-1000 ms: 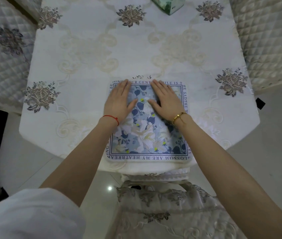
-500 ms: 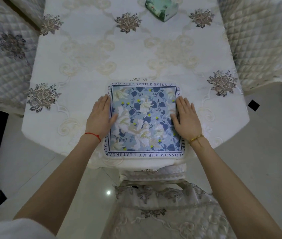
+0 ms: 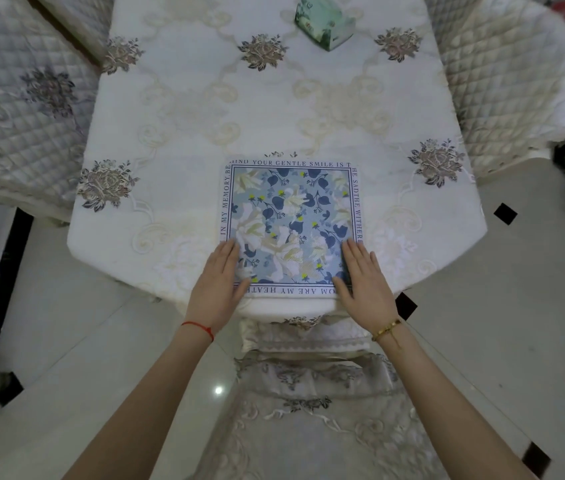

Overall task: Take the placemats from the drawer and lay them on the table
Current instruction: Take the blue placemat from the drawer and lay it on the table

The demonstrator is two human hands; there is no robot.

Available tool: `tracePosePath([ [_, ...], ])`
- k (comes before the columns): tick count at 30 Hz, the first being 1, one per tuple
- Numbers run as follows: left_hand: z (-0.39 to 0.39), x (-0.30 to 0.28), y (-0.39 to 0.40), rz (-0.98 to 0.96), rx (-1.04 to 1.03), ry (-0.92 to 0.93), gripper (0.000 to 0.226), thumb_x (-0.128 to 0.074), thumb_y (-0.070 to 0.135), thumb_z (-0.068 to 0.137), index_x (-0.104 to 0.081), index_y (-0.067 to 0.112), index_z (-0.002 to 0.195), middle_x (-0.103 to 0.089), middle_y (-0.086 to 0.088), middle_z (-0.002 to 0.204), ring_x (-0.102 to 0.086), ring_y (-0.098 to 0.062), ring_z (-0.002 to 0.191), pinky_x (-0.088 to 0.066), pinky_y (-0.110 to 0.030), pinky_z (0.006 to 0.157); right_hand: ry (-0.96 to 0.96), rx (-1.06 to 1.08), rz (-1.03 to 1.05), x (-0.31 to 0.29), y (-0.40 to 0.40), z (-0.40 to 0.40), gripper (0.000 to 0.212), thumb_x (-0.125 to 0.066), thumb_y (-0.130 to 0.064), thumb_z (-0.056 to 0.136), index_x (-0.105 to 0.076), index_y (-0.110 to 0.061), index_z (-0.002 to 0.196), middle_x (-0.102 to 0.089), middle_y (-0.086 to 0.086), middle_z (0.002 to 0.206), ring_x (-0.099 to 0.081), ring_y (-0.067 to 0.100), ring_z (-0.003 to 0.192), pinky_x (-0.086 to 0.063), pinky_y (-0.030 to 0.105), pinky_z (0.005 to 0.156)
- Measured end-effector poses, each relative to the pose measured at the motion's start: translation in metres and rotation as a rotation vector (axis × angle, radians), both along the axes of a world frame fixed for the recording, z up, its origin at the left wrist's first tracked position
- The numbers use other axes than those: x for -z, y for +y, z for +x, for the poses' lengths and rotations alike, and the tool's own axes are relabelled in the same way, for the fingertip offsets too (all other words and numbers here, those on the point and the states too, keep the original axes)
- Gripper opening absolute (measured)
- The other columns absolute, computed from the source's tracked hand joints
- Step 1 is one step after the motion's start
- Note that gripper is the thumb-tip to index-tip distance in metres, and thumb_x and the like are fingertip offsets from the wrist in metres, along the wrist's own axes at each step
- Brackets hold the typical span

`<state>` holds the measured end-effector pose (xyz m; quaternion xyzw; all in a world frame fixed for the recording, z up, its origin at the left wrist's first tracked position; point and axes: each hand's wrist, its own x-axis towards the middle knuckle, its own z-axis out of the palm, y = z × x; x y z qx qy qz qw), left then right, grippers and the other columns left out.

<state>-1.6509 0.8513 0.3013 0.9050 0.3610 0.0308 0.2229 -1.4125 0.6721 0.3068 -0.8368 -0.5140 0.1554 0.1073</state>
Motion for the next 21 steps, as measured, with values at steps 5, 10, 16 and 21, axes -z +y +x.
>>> tracePosePath([
  [5, 0.021, -0.007, -0.024, -0.047, -0.011, 0.005, 0.070, -0.046, 0.042, 0.096, -0.015, 0.010, 0.151, -0.015, -0.003, 0.159, -0.010, -0.018, 0.147, -0.014, -0.032, 0.120, 0.038, -0.049, -0.010, 0.001, 0.025, -0.031, 0.070, -0.036, -0.049, 0.098, -0.006, -0.015, 0.152, -0.001, -0.003, 0.159, 0.006, 0.012, 0.146, 0.002, 0.032, 0.120],
  [10, 0.012, -0.006, -0.025, -0.022, -0.034, 0.021, 0.072, -0.045, 0.044, 0.096, -0.015, 0.009, 0.151, -0.016, -0.003, 0.159, -0.012, -0.017, 0.147, -0.011, -0.032, 0.121, 0.041, -0.016, -0.018, 0.000, 0.009, -0.025, 0.068, -0.034, -0.048, 0.099, -0.005, -0.017, 0.152, 0.000, -0.005, 0.159, 0.006, 0.008, 0.145, 0.003, 0.030, 0.119],
  [16, -0.016, -0.016, -0.022, -0.043, -0.072, 0.025, 0.065, -0.051, 0.035, 0.096, -0.025, 0.007, 0.148, -0.025, -0.009, 0.156, -0.020, -0.023, 0.145, -0.016, -0.036, 0.120, 0.056, 0.131, -0.031, -0.010, -0.038, -0.004, 0.058, -0.035, -0.035, 0.101, -0.015, -0.015, 0.151, -0.011, -0.001, 0.158, -0.005, 0.015, 0.146, -0.004, 0.034, 0.120],
  [21, -0.041, -0.040, -0.041, -0.038, -0.046, -0.044, 0.054, -0.057, 0.025, 0.093, -0.042, 0.007, 0.141, -0.043, -0.013, 0.145, -0.039, -0.028, 0.135, -0.032, -0.038, 0.113, 0.058, 0.174, 0.059, -0.037, -0.072, -0.002, 0.050, -0.044, -0.022, 0.099, -0.033, -0.007, 0.145, -0.032, 0.010, 0.152, -0.024, 0.025, 0.142, -0.021, 0.036, 0.116],
])
